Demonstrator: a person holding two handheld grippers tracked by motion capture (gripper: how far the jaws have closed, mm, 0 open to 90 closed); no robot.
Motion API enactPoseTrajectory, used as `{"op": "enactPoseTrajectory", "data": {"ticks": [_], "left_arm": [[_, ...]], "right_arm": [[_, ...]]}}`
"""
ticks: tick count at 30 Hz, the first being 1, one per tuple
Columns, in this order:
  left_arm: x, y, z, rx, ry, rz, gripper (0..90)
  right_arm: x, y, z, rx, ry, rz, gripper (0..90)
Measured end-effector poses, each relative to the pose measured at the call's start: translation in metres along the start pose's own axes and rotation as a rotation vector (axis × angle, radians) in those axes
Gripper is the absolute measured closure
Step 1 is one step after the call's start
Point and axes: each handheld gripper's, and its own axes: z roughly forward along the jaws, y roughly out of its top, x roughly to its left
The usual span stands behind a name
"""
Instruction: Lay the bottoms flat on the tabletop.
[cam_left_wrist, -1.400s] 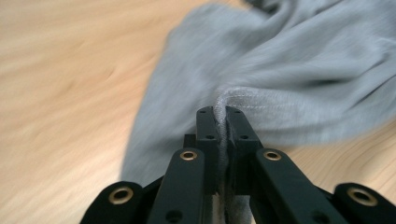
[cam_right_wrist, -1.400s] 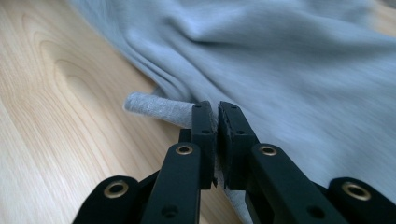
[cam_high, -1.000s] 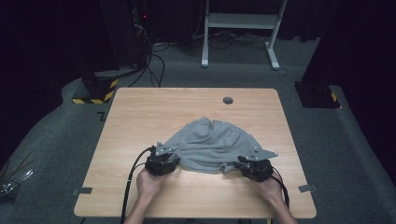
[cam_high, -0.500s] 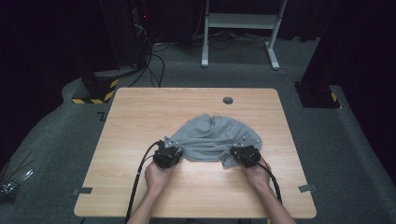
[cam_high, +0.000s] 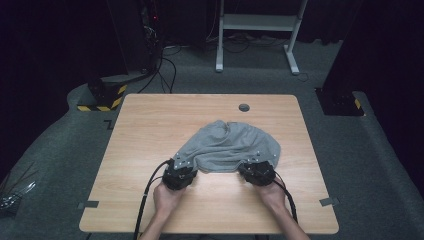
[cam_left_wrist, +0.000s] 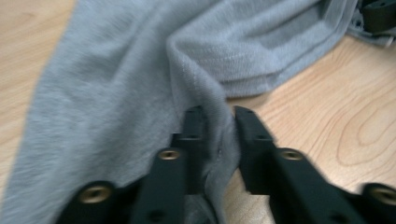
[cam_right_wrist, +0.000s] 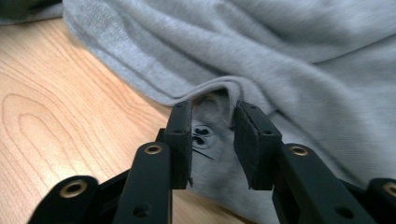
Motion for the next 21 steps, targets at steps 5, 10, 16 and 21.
{"op": "enactPoseTrajectory", "data": {"ticks": [5, 10, 16, 21], "left_arm": [[-0.001, 0.001, -0.004, -0.01, -0.006, 0.003, 85.5], [0.002, 0.002, -0.019, -0.058, -0.003, -0.013, 85.7], [0.006, -0.006, -0.03, -0.044, 0.043, 0.016, 85.6], [0.002, -0.007, -0.035, -0.045, -0.015, 0.019, 83.2]], "right_arm": [[0.002, -0.003, 0.001, 0.017, 0.004, -0.023, 77.4], [0.001, -0.018, -0.019, 0.04, -0.017, -0.098, 84.3], [-0.024, -0.044, -0.056, 0.003, -0.086, -0.036, 84.0], [-0.028, -0.051, -0.063, 0.002, -0.104, -0.059, 77.3]]}}
